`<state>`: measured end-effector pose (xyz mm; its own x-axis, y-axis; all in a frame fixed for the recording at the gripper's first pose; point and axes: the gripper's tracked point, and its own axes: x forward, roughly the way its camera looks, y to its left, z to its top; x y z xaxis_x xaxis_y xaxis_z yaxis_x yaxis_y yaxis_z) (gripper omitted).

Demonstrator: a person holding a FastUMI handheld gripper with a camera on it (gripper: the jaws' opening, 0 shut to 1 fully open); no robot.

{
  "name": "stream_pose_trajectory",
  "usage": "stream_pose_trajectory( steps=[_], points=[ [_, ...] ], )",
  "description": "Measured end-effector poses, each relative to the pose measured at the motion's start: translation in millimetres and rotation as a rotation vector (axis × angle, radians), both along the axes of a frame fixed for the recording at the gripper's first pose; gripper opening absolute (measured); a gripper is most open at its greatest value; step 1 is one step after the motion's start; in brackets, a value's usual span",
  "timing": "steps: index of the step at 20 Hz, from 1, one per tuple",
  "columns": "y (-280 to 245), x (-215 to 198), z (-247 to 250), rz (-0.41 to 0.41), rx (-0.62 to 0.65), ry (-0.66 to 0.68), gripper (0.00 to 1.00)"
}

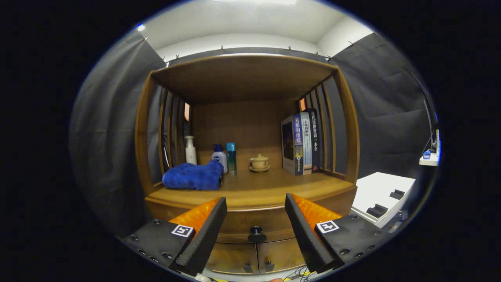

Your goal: Pull open the drawer, take out the items inside it, and place them on the countertop above the cabinet.

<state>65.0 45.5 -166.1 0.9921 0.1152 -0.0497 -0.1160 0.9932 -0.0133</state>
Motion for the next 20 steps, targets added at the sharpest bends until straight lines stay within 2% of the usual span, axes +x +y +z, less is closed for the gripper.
stream_pose_trajectory(
  steps=[6, 12, 20],
  points=[
    [-8.7, 33.5, -64.2, -0.001, -0.008, 0.056, 0.98],
    [-8.2, 45.5, -109.3, 0.023, 0.021, 0.153, 0.99],
    [-13.0, 56.3, -129.2, 0.025, 0.087, 0.202, 0.77]
  ],
)
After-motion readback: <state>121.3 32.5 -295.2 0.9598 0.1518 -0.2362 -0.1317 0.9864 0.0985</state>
